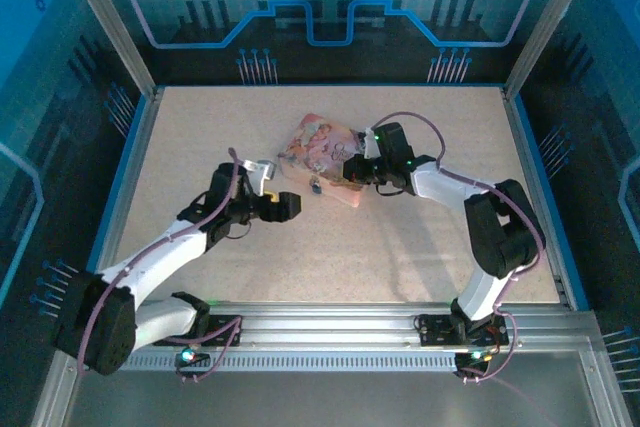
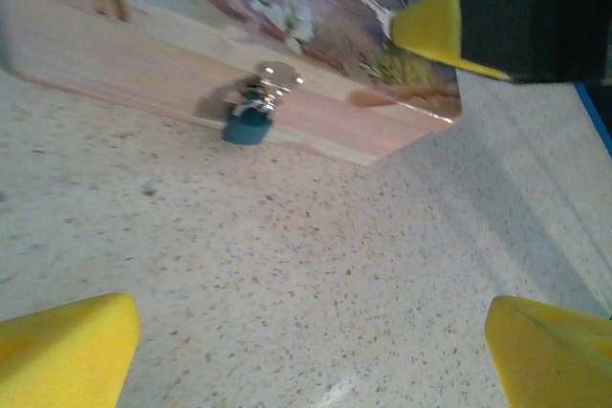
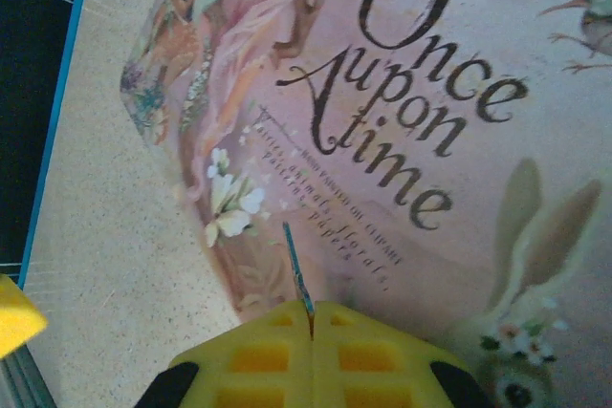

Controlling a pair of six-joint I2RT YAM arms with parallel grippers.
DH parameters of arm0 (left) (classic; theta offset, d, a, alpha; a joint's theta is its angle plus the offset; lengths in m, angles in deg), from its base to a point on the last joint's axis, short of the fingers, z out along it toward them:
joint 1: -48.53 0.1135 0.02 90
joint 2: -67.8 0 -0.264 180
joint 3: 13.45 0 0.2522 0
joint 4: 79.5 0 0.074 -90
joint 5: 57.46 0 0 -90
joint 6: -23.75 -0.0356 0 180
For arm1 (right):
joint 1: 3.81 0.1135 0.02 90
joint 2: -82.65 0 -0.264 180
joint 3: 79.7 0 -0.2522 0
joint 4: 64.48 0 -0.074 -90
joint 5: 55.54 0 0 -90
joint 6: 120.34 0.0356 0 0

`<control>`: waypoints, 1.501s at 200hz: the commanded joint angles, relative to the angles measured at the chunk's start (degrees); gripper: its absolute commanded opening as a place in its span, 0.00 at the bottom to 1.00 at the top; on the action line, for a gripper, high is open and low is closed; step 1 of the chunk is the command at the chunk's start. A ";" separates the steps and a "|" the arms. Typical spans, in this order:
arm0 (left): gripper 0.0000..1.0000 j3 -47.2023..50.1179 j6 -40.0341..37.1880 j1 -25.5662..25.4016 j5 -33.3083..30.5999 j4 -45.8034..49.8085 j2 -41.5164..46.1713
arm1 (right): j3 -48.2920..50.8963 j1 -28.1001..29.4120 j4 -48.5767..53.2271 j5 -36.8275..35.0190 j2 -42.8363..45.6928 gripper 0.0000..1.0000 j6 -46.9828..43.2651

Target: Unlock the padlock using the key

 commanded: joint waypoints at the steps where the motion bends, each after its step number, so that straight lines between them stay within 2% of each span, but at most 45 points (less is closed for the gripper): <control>1: 0.95 -0.58 -3.04 -2.18 -0.67 -6.70 -4.09 | -1.26 -0.74 -0.87 0.71 -1.58 0.00 0.81; 63: 0.90 -2.11 -5.38 -2.65 -0.25 -17.80 -16.11 | 0.68 -0.75 1.64 -0.90 -2.17 0.00 0.32; 102: 0.85 -3.05 -6.28 -2.64 0.12 -22.51 -21.50 | 0.92 -0.63 2.63 -1.38 -1.61 0.00 -0.67; 131: 0.75 -3.61 -6.73 -2.65 0.37 -25.86 -24.84 | 0.83 -0.66 2.79 -1.22 -1.21 0.00 -1.06; 152: 0.75 -4.41 -7.18 -2.64 0.05 -27.85 -27.55 | 0.59 -0.57 2.95 -1.20 -1.30 0.00 -1.21; 187: 0.74 -6.61 -7.24 -2.57 -0.62 -29.32 -31.48 | 0.52 -0.49 3.25 -1.26 -1.48 0.00 -1.36; 268: 0.60 -10.82 -7.97 -2.57 -1.97 -29.92 -36.83 | -0.16 -0.30 3.60 -1.03 -1.75 0.00 -1.56; 300: 0.59 -11.26 -8.12 -2.56 -2.51 -29.96 -37.59 | -0.16 -0.29 3.60 -0.79 -1.81 0.00 -1.56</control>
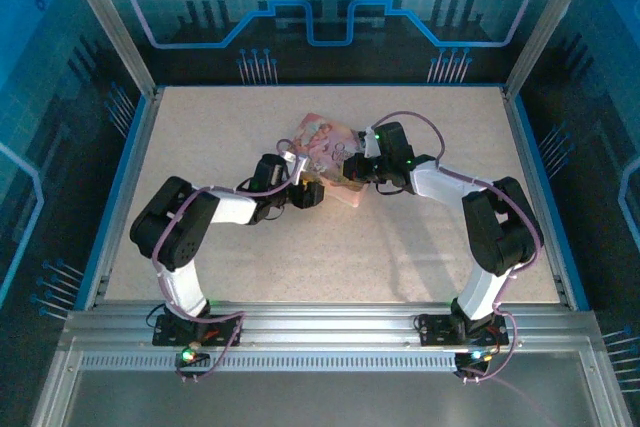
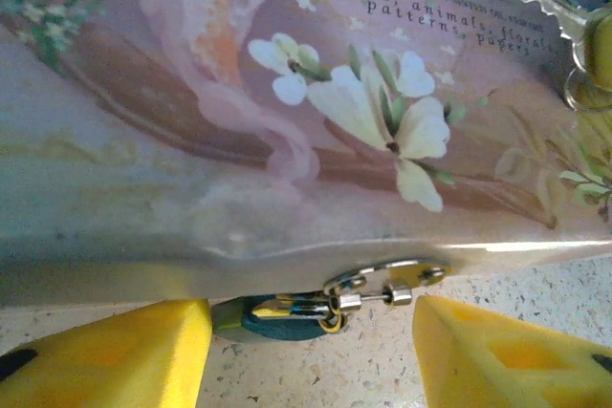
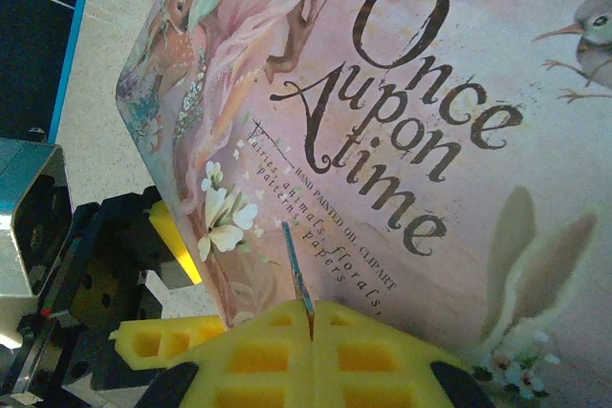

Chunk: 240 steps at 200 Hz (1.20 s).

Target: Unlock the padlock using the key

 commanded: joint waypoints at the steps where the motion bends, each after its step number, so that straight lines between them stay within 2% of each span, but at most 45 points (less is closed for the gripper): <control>1: 0.59 -1.72 -1.55 -0.14 -0.96 -1.44 -1.26 | 0.07 -0.12 4.37 -1.06 -1.10 0.00 -1.17; 42: 0.53 -2.16 -0.91 -0.14 0.16 -1.47 -2.03 | 0.06 -0.07 4.24 -1.05 -1.11 0.00 -1.08; 240: 0.44 -1.13 2.76 -0.30 1.85 -3.53 -3.80 | -0.10 0.31 3.86 -1.12 -1.38 0.00 -0.72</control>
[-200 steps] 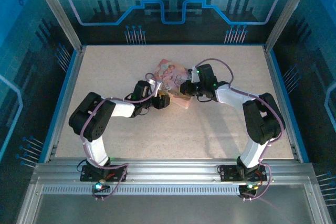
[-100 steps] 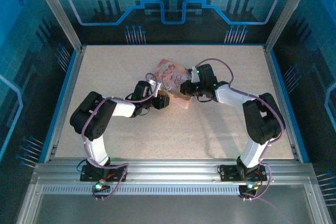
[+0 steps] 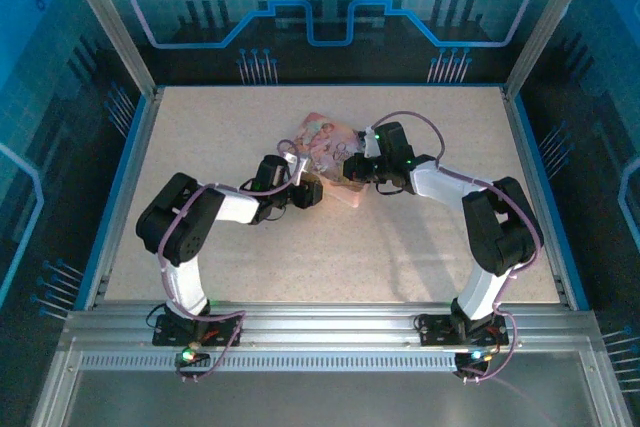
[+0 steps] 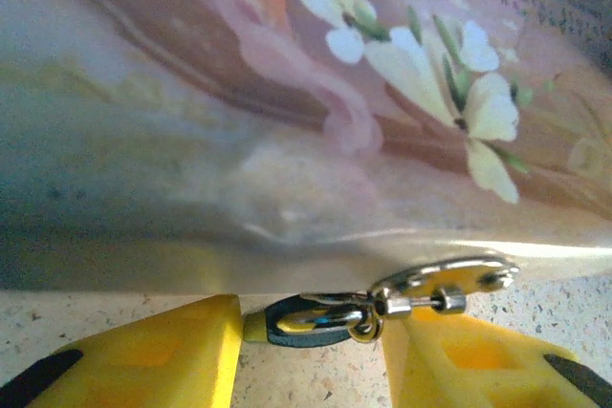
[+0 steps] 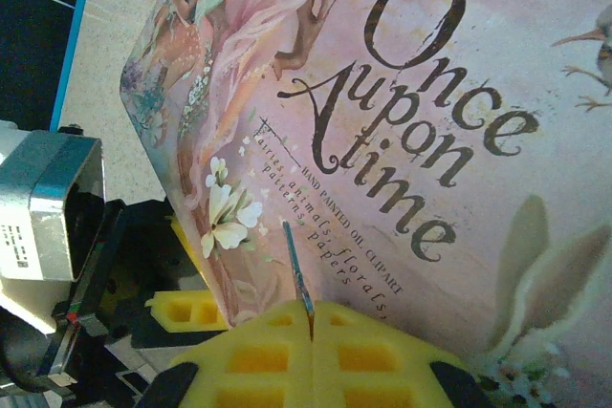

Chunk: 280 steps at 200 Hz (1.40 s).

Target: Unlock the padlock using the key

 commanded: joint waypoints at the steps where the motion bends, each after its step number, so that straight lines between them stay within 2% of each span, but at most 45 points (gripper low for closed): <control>1: 0.44 -0.60 1.03 -0.29 1.72 -2.00 -1.10 | -0.11 0.31 3.91 -1.08 -1.38 0.00 -0.51; 124: 0.36 -1.81 1.34 -0.65 1.31 -1.27 -1.13 | -0.06 0.82 3.46 -1.08 -1.04 0.00 -0.29; 187: 0.27 -2.47 1.95 -1.16 1.37 0.32 0.26 | -0.31 1.08 2.98 -1.38 -0.09 0.00 0.06; 240: 0.23 -1.98 5.68 -2.20 0.14 3.19 5.03 | 2.45 1.27 1.26 -5.14 8.37 0.00 -3.35; 280: 0.21 -1.55 10.44 -3.35 -0.32 5.42 9.04 | 9.63 1.29 1.24 -5.89 17.42 0.00 -7.48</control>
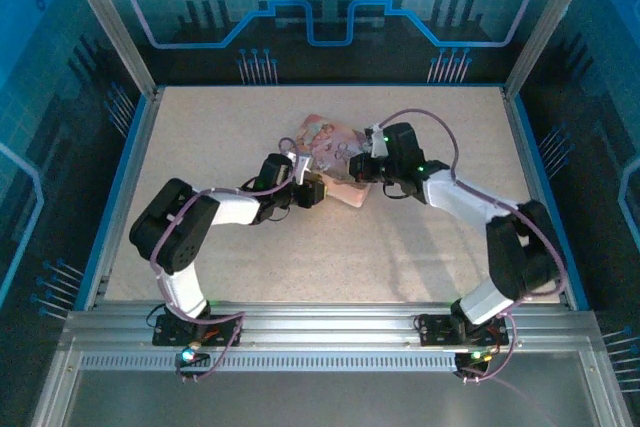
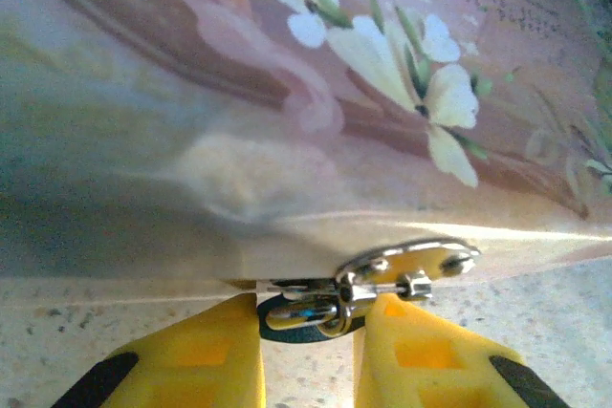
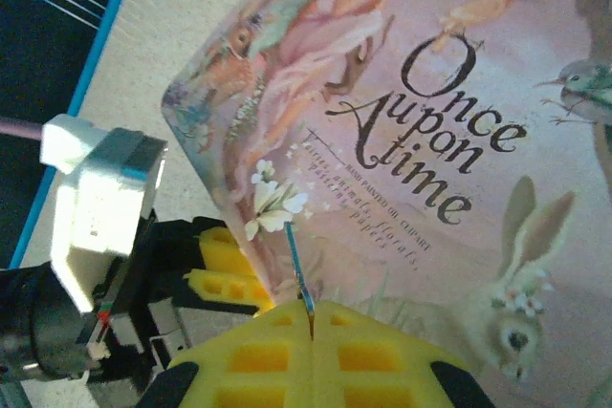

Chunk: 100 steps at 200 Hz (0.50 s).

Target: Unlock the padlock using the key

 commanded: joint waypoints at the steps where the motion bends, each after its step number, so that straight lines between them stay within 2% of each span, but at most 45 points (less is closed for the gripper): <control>1: 0.21 -0.69 4.33 -0.93 0.04 0.17 4.50 | 4.81 0.46 0.27 -1.21 5.53 0.00 -4.19; 54: 0.17 -2.29 12.58 -1.73 0.88 6.20 8.89 | 20.96 2.44 -8.10 -1.04 17.00 0.00 -8.58; 100: 0.14 -3.50 19.14 -2.17 1.68 9.85 11.72 | 24.73 9.54 -12.75 -6.95 16.16 0.00 -12.36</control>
